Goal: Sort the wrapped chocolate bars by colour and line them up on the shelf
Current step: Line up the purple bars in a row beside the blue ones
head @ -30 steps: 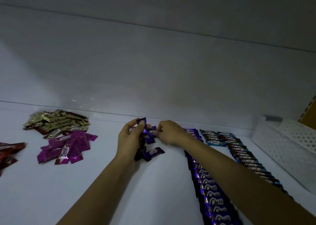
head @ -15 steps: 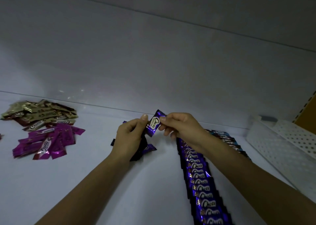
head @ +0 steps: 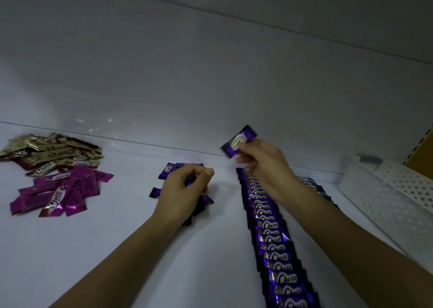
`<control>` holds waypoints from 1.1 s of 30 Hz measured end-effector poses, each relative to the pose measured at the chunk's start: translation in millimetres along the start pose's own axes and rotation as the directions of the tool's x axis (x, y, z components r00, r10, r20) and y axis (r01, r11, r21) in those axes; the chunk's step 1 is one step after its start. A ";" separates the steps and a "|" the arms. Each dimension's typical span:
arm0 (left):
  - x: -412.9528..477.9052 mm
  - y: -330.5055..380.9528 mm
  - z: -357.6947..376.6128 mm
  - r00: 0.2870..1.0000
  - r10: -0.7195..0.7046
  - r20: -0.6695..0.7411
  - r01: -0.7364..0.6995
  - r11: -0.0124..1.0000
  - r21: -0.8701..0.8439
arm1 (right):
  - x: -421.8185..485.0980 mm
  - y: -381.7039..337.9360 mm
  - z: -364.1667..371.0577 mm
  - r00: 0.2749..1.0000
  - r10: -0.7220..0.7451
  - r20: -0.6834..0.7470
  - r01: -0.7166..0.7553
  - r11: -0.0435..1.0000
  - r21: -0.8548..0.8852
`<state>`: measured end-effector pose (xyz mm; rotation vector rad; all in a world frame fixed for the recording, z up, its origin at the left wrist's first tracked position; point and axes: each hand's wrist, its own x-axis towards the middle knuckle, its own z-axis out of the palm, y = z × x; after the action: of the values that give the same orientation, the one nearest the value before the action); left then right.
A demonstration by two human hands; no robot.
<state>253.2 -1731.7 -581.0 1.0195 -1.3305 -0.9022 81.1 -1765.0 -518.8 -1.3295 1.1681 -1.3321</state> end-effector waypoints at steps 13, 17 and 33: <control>6.1 -11.6 5.6 0.995 0.094 0.018 -0.087 0.814 0.574 | 76.2 35.4 -4.5 0.953 -0.117 0.279 0.301 0.275 -0.913; 9.2 -13.0 6.0 0.997 0.077 0.003 -0.066 0.839 0.541 | 72.6 41.5 -10.0 0.936 -0.144 0.320 0.346 0.233 -0.909; 8.8 -10.7 6.8 0.977 0.204 0.058 -0.200 0.799 0.567 | 60.7 42.1 -10.6 0.920 -0.080 0.384 0.393 0.173 -0.903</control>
<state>247.5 -1743.9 -588.5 1.2963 -1.7207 -0.3275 67.9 -1831.2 -550.7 -2.6311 1.7593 -0.3657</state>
